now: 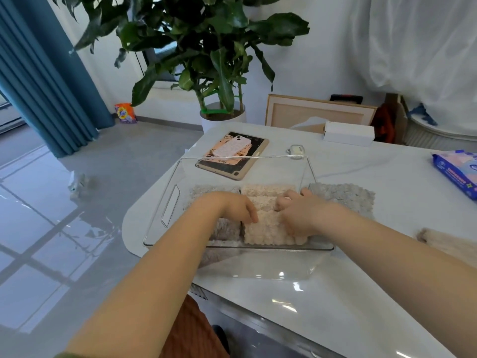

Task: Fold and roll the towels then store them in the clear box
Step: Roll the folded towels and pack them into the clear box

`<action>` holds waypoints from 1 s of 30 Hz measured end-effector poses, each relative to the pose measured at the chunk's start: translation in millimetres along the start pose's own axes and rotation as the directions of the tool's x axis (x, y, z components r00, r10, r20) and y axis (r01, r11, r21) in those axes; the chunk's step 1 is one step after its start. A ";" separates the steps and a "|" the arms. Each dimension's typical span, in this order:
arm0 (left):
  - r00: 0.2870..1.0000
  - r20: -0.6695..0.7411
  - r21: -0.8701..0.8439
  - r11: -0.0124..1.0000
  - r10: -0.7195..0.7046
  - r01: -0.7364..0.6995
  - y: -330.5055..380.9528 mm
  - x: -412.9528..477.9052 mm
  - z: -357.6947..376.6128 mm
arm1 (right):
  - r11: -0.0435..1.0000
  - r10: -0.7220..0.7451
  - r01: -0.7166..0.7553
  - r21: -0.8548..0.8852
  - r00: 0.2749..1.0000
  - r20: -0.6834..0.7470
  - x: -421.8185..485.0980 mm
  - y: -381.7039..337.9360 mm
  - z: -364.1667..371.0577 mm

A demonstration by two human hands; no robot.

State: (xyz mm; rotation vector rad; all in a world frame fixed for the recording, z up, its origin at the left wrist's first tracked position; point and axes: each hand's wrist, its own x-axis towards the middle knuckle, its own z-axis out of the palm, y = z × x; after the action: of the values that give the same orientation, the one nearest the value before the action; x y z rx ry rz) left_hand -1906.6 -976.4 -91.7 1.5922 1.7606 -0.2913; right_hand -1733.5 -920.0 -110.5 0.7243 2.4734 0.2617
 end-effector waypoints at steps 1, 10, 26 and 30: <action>1.000 0.010 0.045 0.999 -0.008 0.007 3.0 -4.5 -2.4 | 0.999 -0.005 0.005 -0.033 1.000 -0.001 -4.2 1.4 -2.2; 0.999 0.022 0.195 0.980 -0.037 0.032 28.5 -23.1 2.5 | 0.988 -0.047 0.056 0.144 0.997 -0.062 -46.6 21.3 -11.3; 0.990 0.139 0.302 0.953 -0.011 -0.032 22.1 23.1 32.0 | 0.997 -0.076 0.074 0.014 0.969 0.236 -15.4 -25.0 -20.4; 0.999 -0.032 0.409 0.912 0.044 -0.027 16.2 32.1 32.4 | 0.998 -0.013 0.000 0.058 0.973 0.232 8.4 -14.5 -17.5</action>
State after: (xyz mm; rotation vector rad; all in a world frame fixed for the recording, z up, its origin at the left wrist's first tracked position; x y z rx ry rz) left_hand -1878.7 -968.2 -130.4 1.9302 1.7789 -0.6510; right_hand -1755.5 -928.1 -104.4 0.7269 2.2683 0.0964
